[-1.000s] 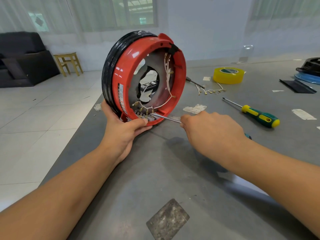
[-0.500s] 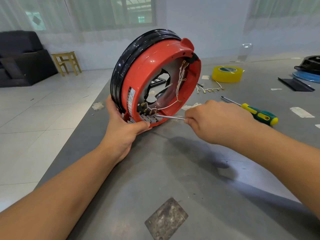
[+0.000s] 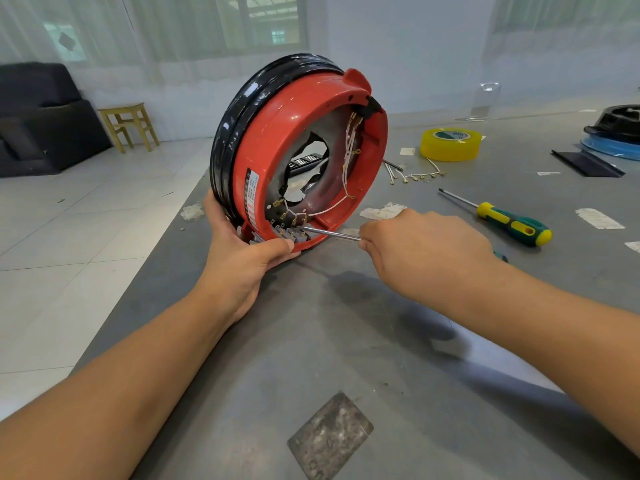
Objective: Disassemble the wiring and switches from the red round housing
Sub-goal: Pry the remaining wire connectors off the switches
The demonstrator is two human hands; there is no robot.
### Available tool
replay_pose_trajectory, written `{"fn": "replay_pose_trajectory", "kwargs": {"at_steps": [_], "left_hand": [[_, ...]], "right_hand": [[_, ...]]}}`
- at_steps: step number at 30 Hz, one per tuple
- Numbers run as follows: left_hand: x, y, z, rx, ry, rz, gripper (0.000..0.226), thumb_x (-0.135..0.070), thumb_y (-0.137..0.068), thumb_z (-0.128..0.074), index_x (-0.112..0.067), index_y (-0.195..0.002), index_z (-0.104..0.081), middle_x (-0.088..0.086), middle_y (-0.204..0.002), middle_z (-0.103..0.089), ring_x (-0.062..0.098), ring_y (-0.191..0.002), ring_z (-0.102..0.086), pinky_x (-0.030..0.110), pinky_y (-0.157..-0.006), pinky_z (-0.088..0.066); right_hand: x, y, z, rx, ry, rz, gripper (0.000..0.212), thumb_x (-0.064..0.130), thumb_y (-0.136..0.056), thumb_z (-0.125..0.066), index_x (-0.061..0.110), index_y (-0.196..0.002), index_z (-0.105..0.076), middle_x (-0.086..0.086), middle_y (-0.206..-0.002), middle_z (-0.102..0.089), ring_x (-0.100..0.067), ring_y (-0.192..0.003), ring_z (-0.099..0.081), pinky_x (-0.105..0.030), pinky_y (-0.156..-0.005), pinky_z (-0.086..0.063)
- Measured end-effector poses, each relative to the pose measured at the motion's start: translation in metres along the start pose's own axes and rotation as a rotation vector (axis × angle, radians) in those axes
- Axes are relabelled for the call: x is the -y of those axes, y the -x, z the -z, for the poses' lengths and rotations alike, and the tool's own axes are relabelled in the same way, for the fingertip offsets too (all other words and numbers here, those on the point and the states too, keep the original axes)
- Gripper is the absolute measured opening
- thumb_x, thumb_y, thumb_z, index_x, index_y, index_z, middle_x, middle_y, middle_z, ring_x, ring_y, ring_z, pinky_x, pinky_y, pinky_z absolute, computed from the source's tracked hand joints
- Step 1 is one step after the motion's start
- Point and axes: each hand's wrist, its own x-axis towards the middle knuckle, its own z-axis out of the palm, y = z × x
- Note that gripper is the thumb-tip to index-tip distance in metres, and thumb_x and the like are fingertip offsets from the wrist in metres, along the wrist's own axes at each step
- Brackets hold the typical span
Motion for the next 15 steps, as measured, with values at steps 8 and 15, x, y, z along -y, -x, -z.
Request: {"fn": "replay_pose_trajectory", "kwargs": {"at_steps": [8, 15], "left_hand": [[-0.001, -0.001, 0.001, -0.029, 0.070, 0.012, 0.088, 0.020, -0.070, -0.072, -0.048, -0.119, -0.046, -0.018, -0.122, -0.068, 0.036, -0.110, -0.075, 0.059, -0.080, -0.064], [0.001, 0.000, 0.001, -0.027, 0.110, 0.006, 0.088, 0.020, -0.068, -0.073, -0.053, -0.112, -0.052, -0.017, -0.121, -0.068, 0.038, -0.111, -0.075, 0.064, -0.080, -0.062]], "right_hand": [[0.013, 0.007, -0.005, -0.009, -0.037, -0.032, 0.007, 0.028, -0.104, -0.045, 0.029, -0.101, -0.051, -0.001, -0.067, -0.042, -0.020, -0.049, -0.039, -0.028, -0.043, -0.022], [0.019, 0.003, -0.014, 0.032, -0.052, -0.051, 0.011, 0.023, -0.104, -0.045, 0.027, -0.097, -0.039, 0.000, -0.066, -0.040, -0.021, -0.050, -0.040, -0.030, -0.043, -0.024]]}}
